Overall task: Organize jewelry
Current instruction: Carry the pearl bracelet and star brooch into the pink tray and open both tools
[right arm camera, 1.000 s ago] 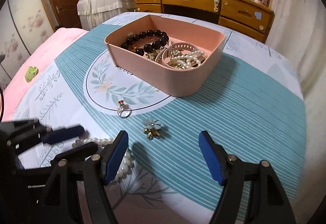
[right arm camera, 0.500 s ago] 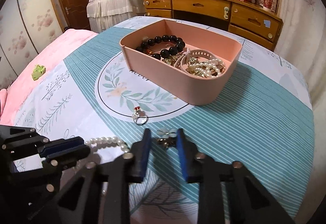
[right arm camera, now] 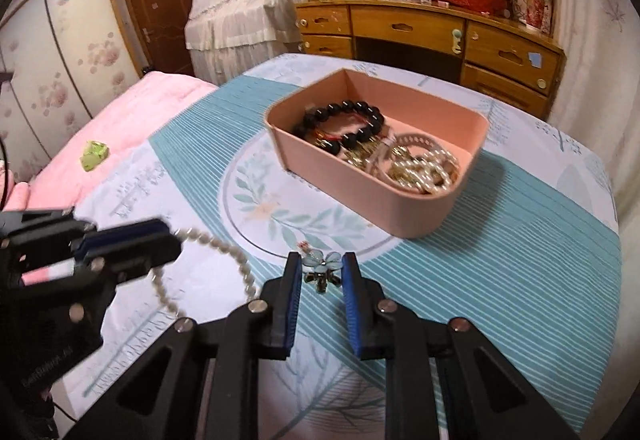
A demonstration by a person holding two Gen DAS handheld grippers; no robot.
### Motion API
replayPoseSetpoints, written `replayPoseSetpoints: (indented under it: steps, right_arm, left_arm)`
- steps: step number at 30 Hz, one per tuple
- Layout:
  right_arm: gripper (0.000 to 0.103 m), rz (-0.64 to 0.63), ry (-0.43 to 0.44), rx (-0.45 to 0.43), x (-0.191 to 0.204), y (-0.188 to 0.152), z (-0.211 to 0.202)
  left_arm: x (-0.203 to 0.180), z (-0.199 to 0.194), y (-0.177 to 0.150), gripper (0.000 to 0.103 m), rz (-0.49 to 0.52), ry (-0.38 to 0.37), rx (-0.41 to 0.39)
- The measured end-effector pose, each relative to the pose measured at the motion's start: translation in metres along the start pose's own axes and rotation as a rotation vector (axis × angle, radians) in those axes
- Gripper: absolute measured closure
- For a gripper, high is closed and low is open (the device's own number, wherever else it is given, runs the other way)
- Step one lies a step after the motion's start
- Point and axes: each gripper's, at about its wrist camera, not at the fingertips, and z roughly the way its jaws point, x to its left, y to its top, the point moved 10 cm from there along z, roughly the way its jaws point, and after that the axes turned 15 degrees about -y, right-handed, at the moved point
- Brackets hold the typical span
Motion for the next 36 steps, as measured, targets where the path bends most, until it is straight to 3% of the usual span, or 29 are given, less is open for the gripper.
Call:
replayPoseSetpoints:
  steps: [6, 15, 21, 24, 27, 28, 29, 31, 33, 36]
  right_arm:
    - [0.083, 0.044, 0.024, -0.014, 0.005, 0.019, -0.005]
    - [0.083, 0.115, -0.058, -0.067, -0.017, 0.058, -0.005]
    - [0.083, 0.205, -0.118, -0.078, -0.038, 0.071, 0.0]
    - [0.083, 0.251, -0.138, -0.062, -0.046, 0.071, 0.007]
    - [0.081, 0.267, -0.146, 0.001, -0.048, 0.066, 0.016]
    - [0.079, 0.266, -0.16, 0.011, -0.049, 0.066, 0.018]
    - [0.078, 0.264, -0.17, 0.007, -0.049, 0.065, 0.017]
    - [0.068, 0.261, -0.19, -0.003, -0.051, 0.066, 0.015]
    - [0.059, 0.274, -0.217, -0.009, -0.054, 0.065, 0.011]
    - [0.057, 0.327, -0.227, -0.004, -0.057, 0.058, 0.007]
  left_arm:
    - [-0.003, -0.009, 0.048, 0.098, 0.077, -0.032, -0.083]
    - [0.008, -0.003, 0.122, 0.098, 0.116, -0.066, -0.188]
    - [0.015, 0.016, 0.152, 0.097, 0.123, -0.088, -0.184]
    - [0.018, 0.036, 0.153, 0.095, 0.114, -0.139, -0.103]
    - [0.029, 0.045, 0.153, 0.056, 0.076, -0.107, -0.051]
    - [0.032, 0.045, 0.152, 0.036, 0.055, -0.129, -0.048]
    - [0.034, 0.043, 0.152, 0.03, 0.041, -0.148, -0.055]
    - [0.039, 0.039, 0.149, 0.029, 0.022, -0.174, -0.064]
    - [0.046, 0.04, 0.144, 0.025, 0.018, -0.157, -0.049]
    - [0.057, 0.043, 0.13, 0.018, 0.008, -0.119, -0.001]
